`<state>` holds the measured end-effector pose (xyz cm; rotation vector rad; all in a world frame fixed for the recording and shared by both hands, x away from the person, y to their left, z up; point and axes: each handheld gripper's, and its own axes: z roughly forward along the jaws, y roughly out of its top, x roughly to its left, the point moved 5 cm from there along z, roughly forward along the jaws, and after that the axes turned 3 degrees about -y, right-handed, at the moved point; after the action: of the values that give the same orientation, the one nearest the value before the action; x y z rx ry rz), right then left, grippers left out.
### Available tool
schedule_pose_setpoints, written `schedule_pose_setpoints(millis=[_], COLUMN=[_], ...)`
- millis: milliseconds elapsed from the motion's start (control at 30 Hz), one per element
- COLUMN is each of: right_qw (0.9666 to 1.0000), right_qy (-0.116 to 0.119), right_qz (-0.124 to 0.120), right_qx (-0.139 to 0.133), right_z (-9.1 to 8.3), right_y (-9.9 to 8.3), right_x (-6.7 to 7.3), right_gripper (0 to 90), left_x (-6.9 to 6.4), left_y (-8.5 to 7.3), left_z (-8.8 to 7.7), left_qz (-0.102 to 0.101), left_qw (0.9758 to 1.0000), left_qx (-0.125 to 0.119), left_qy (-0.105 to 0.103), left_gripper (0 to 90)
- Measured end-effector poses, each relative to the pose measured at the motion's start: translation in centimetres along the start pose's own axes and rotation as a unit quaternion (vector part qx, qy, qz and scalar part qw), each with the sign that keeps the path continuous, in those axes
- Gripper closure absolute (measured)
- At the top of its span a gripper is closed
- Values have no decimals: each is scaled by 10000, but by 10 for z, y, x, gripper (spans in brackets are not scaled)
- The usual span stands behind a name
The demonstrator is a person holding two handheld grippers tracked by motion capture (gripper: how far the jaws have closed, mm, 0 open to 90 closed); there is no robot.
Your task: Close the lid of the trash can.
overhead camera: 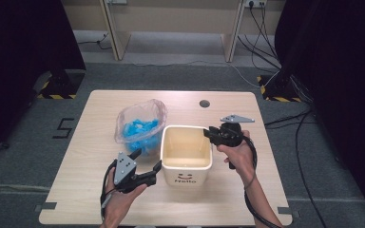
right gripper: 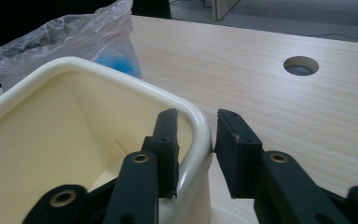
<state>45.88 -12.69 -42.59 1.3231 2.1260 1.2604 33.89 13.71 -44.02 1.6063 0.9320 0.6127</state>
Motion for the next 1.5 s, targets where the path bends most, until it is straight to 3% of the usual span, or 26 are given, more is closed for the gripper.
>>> schedule_pose_setpoints(millis=[67, 233, 433, 833, 1233, 1367, 1500], right_qw=[9997, 9985, 9966, 9947, 9945, 9936, 9934], right_qy=[72, 147, 171, 43, 34, 54, 65], right_qz=[183, 322, 542, 925, 1001, 1085, 1125], right_qx=[-163, -423, -592, -447, -321, -311, -215], right_z=[-3, -12, -24, -43, -43, -42, -41], right_y=[4, 11, 11, -25, -58, -66, -75], right_x=[-1, -5, -15, -47, -48, -48, -49], right_gripper=[585, 481, 440, 387, 262, 251, 222], left_x=[-2, -7, -4, 2, 9, 12, 16], left_y=[2, 6, 4, -16, -52, -59, -65], left_z=[-1, -5, -9, -16, -17, -17, -18], left_qz=[-23, 14, -148, -343, -388, -375, -221], left_qw=[10000, 9997, 9995, 9987, 9957, 9953, 9959], left_qx=[-72, -148, -130, 67, 567, 654, 717], left_qy=[-60, -176, -228, -362, -614, -601, -504], left_gripper=[175, 173, 171, 167, 149, 149, 149])
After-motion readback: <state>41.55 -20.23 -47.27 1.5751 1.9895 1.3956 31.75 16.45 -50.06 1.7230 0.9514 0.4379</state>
